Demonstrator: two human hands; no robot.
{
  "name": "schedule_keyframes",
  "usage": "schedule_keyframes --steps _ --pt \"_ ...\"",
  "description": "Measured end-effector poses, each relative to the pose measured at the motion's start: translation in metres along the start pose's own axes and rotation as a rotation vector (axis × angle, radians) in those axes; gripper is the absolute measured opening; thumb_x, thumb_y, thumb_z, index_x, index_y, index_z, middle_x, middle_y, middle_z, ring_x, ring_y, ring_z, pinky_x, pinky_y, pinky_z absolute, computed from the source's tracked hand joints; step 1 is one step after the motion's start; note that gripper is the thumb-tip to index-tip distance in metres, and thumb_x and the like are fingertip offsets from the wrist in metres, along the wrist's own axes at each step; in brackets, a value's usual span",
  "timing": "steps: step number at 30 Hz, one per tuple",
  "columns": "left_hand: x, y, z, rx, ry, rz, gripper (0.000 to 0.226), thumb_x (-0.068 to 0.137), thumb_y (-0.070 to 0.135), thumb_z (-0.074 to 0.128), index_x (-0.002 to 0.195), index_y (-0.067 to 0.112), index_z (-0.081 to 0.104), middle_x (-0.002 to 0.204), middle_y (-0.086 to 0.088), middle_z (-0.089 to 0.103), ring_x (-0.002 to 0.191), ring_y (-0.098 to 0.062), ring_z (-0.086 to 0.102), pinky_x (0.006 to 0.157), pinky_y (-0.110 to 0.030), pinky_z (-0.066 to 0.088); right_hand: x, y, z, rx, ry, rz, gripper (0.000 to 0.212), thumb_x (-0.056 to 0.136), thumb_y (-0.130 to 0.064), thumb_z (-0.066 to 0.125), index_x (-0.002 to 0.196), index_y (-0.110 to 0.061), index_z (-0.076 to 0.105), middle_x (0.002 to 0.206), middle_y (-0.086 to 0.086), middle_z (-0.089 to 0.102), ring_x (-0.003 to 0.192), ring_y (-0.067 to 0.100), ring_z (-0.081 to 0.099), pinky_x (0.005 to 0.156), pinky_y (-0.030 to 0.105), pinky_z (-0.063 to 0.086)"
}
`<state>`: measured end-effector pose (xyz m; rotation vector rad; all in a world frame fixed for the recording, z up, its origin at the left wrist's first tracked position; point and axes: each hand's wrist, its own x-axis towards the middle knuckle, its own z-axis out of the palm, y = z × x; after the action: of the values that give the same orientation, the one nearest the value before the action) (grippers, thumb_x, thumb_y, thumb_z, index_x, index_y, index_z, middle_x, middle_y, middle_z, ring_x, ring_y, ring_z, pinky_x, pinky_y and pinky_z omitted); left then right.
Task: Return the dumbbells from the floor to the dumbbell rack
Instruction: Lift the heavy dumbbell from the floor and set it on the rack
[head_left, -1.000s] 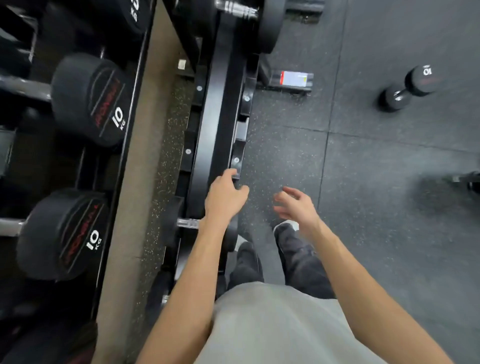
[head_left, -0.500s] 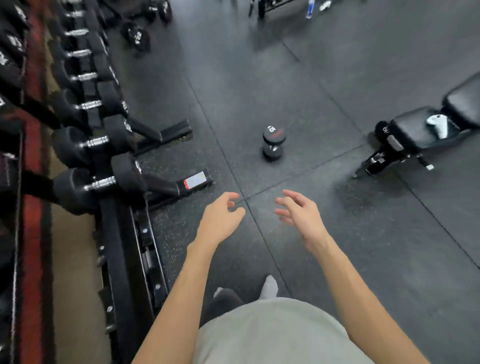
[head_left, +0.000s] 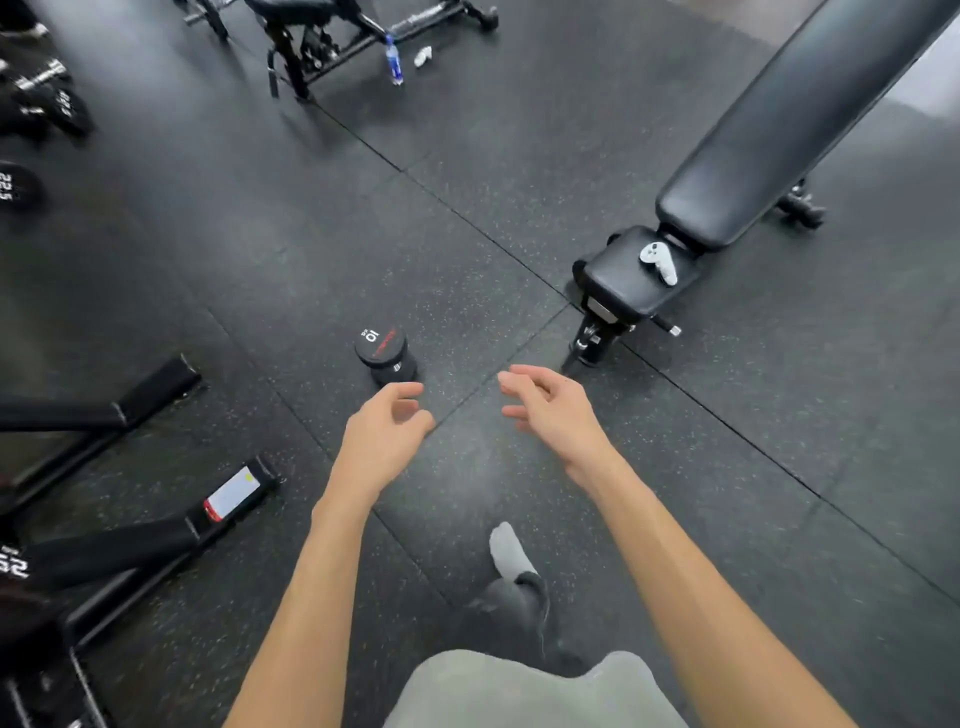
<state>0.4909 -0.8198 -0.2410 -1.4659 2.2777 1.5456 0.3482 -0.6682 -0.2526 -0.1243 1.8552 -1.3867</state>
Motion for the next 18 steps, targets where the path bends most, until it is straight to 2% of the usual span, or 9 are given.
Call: schedule_keyframes --steps 2,4,8,11,16,18 --pt "0.026 0.023 0.008 -0.020 0.027 -0.016 0.042 0.090 0.026 0.064 0.130 0.036 0.063 0.120 0.012 0.067 0.111 -0.011 0.062 0.084 -0.029 0.051 0.024 -0.017 -0.015 -0.031 -0.021 0.007 0.043 0.091 -0.045 0.071 0.129 -0.026 0.067 0.118 -0.007 0.074 0.092 0.007 0.077 0.084 0.027 0.056" --pt "0.050 0.043 0.015 -0.044 0.044 -0.034 0.041 0.088 0.027 0.065 0.129 0.035 0.065 0.118 0.011 0.068 0.110 -0.011 0.063 0.092 -0.033 0.051 0.049 -0.038 -0.027 -0.038 -0.039 -0.001 0.039 0.092 -0.038 0.070 0.130 -0.026 0.067 0.119 -0.006 0.073 0.093 0.008 0.077 0.083 0.026 0.055" --pt "0.102 0.085 0.020 -0.066 0.036 -0.048 0.043 0.088 0.027 0.066 0.130 0.034 0.064 0.116 0.011 0.068 0.106 -0.008 0.063 0.094 -0.033 0.051 0.107 -0.083 -0.036 -0.004 -0.046 0.006 0.035 0.096 -0.025 0.066 0.132 -0.022 0.067 0.119 -0.002 0.073 0.100 0.016 0.076 0.092 0.032 0.060" --pt "0.147 0.103 0.016 -0.074 0.062 -0.079 0.042 0.090 0.026 0.065 0.131 0.033 0.064 0.117 0.012 0.066 0.106 -0.009 0.062 0.084 -0.027 0.048 0.161 -0.110 -0.027 -0.030 -0.095 0.036 0.034 0.098 -0.021 0.063 0.132 -0.020 0.066 0.121 0.000 0.073 0.103 0.020 0.075 0.093 0.034 0.061" --pt "0.230 0.115 0.001 -0.119 0.144 -0.177 0.042 0.089 0.025 0.065 0.130 0.030 0.065 0.120 0.008 0.066 0.107 -0.008 0.060 0.077 -0.018 0.042 0.263 -0.149 0.000 -0.101 -0.230 0.064 0.033 0.097 -0.024 0.064 0.130 -0.023 0.067 0.119 0.000 0.074 0.100 0.018 0.076 0.094 0.035 0.060" --pt "0.260 0.119 -0.005 -0.136 0.191 -0.231 0.042 0.087 0.027 0.066 0.129 0.032 0.066 0.118 0.008 0.068 0.110 -0.010 0.062 0.082 -0.022 0.044 0.301 -0.166 0.013 -0.133 -0.277 0.080 0.033 0.097 -0.024 0.065 0.130 -0.022 0.067 0.119 0.000 0.074 0.101 0.018 0.076 0.094 0.033 0.060"
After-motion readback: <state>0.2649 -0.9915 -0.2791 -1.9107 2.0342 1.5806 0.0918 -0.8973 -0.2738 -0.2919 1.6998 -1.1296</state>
